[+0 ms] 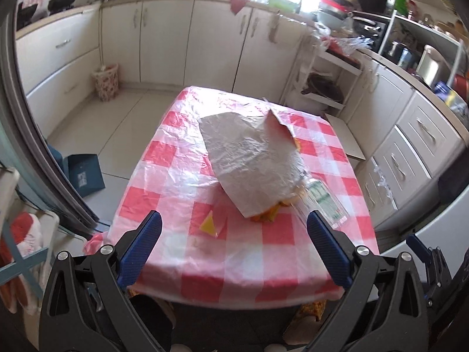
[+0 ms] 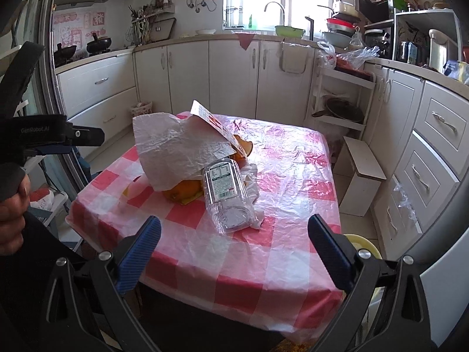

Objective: Collect trash
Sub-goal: 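Grasp the clear plastic bottle with the right tool while the left tool grasps the white plastic bag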

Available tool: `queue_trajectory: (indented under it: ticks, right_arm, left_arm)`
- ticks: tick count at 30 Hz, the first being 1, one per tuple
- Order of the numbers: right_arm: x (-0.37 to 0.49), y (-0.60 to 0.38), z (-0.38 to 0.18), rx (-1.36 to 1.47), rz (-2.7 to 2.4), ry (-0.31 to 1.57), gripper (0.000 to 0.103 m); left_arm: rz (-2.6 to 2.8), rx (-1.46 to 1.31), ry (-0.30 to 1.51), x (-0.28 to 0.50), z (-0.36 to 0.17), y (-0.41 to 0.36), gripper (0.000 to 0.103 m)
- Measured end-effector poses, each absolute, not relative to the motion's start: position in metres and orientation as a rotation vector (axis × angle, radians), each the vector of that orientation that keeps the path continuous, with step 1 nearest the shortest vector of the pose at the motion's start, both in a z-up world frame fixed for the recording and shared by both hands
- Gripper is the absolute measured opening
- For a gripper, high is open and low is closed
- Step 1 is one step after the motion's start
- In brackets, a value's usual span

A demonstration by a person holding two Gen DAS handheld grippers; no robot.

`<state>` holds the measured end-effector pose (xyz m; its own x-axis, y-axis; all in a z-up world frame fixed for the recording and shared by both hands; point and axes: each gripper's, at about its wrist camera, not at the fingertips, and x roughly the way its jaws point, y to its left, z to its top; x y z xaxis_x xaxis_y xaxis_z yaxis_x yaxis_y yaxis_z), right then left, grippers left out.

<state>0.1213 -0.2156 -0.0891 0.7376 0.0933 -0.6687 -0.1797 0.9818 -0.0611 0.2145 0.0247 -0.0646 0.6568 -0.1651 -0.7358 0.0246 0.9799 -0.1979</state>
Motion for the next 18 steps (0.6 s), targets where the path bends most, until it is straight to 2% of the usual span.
queue_trajectory:
  ticks: [8, 15, 17, 18]
  right_arm:
    - [0.198, -0.199, -0.132, -0.247, 0.153, 0.828, 0.096]
    - [0.225, -0.194, -0.158, -0.252, 0.133, 0.881, 0.096]
    - [0.225, -0.195, -0.16, -0.248, 0.148, 0.885, 0.096]
    - [0.229, -0.193, -0.161, -0.24, 0.157, 0.888, 0.095]
  left_arm:
    - [-0.07, -0.313, 0.953, 0.313, -0.116, 0.043, 0.095]
    - [-0.079, -0.359, 0.974, 0.355, -0.133, 0.042, 0.094]
    - [-0.09, -0.355, 0.982, 0.358, -0.133, 0.038, 0.074]
    - [-0.108, -0.349, 0.989, 0.36, -0.133, 0.035, 0.054]
